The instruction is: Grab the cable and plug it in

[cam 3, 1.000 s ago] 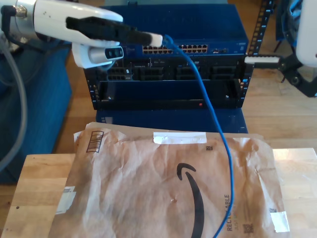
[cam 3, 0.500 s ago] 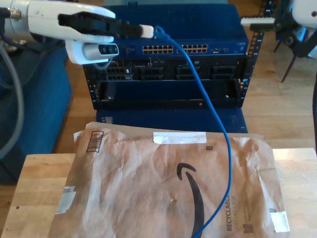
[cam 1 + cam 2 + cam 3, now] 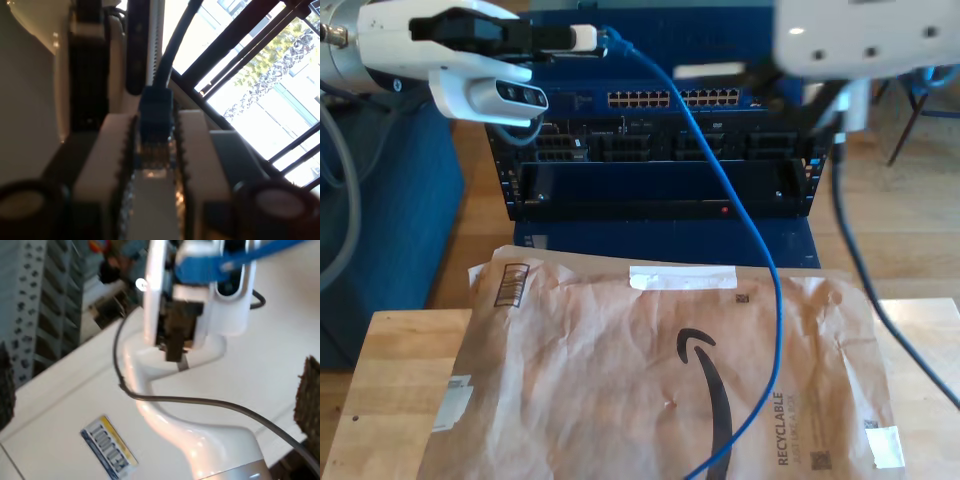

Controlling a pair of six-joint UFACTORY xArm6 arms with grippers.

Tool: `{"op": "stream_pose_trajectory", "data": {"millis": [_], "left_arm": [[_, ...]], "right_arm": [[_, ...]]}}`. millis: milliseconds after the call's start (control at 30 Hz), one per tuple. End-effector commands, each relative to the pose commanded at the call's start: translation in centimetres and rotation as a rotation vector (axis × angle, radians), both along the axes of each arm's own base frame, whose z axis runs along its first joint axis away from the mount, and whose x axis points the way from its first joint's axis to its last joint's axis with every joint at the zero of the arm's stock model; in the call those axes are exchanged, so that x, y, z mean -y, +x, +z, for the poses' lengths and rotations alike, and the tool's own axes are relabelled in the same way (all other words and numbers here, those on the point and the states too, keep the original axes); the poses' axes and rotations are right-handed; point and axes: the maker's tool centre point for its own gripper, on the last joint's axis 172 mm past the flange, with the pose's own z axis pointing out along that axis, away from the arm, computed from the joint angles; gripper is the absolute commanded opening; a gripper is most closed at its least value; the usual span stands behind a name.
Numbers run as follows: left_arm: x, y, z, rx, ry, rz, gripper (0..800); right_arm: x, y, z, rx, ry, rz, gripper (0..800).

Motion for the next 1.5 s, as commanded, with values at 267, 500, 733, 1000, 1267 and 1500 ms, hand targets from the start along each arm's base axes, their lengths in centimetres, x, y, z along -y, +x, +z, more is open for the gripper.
{"op": "stream_pose_trajectory", "data": {"millis": [267,500,733,1000,1267,1500], "left_arm": [[-0.3,-0.6,1.3,0.012,-0.048,-0.018,13],[-0.4,-0.8,1.4,0.007,-0.061,-0.025,13],[-0.5,-0.9,1.4,0.006,-0.066,-0.032,13],[-0.5,-1.1,1.5,0.009,-0.069,-0.042,13],[-0.6,-1.0,1.2,0.0,-0.073,-0.044,13],[-0.6,-1.1,1.2,-0.005,-0.076,-0.052,13]], "right_arm": [[-0.4,1.0,-1.6,0.0,-0.007,-0.027,773],[-0.2,1.5,-1.4,0.013,-0.001,-0.048,671],[-0.1,1.6,-1.5,0.01,0.004,-0.056,502],[0.1,1.9,-1.7,0.011,0.012,-0.076,346],[-0.1,1.6,-1.5,0.01,0.016,-0.071,332],[-0.7,1.1,-1.6,0.009,0.017,-0.056,270]]}}
